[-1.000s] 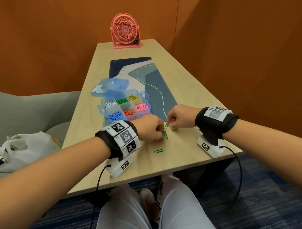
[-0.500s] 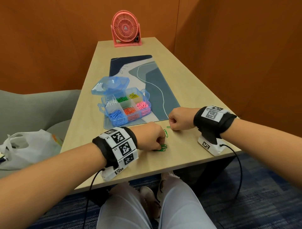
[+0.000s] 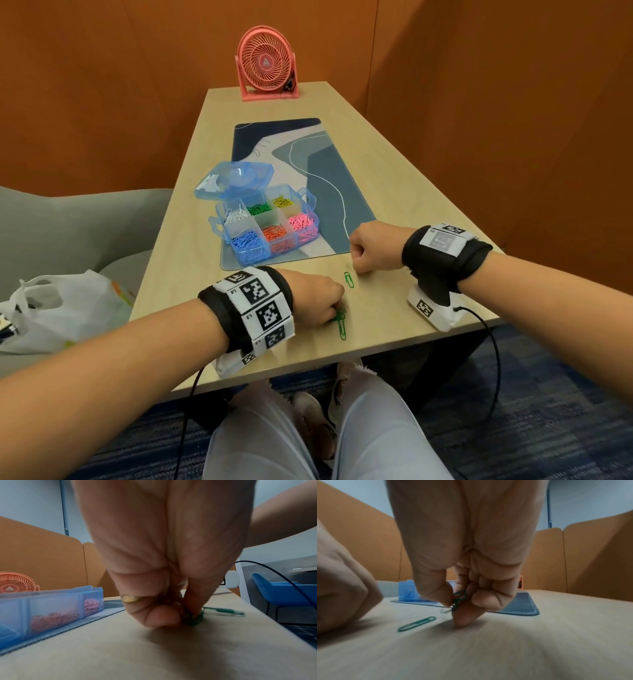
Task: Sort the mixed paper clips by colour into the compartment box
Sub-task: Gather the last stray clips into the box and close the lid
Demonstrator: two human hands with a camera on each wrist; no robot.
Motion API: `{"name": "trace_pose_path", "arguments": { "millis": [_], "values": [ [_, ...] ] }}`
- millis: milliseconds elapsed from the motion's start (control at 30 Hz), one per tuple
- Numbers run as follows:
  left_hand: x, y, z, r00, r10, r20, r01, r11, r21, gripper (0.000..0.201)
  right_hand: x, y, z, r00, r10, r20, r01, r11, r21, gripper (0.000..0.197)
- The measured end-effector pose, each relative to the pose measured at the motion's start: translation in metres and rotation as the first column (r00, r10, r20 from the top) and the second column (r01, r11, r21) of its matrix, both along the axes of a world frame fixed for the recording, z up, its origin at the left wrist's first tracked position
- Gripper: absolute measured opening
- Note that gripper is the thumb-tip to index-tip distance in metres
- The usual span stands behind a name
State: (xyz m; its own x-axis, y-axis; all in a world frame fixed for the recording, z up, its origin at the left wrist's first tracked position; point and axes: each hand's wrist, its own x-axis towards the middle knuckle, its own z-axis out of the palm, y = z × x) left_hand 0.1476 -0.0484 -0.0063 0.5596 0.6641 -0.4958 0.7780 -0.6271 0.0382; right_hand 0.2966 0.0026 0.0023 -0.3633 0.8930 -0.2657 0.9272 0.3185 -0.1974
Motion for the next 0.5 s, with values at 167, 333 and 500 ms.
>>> {"name": "trace_pose_path", "arguments": {
  "millis": [167,333,500],
  "values": [
    [-0.005,0.002,0.000,1.000,0.023,0.015,-0.023,1.000,0.013,0.027,-0.001,-0.003,-0.001,0.993,-0.038,-0.115,0.036,0.999,-0.024,0.007],
    [-0.025,0.018,0.009,0.986,0.074,0.152,-0.084,0.995,0.063,0.008,0.001,0.000,0.001,0.986,-0.065,-0.156,0.055,0.996,-0.065,0.017],
    [-0.053,0.048,0.027,0.880,0.206,0.427,-0.303,0.937,0.173,0.009,0.000,0.012,0.012,0.981,-0.053,-0.186,0.044,0.998,-0.054,0.019]
  ]
}}
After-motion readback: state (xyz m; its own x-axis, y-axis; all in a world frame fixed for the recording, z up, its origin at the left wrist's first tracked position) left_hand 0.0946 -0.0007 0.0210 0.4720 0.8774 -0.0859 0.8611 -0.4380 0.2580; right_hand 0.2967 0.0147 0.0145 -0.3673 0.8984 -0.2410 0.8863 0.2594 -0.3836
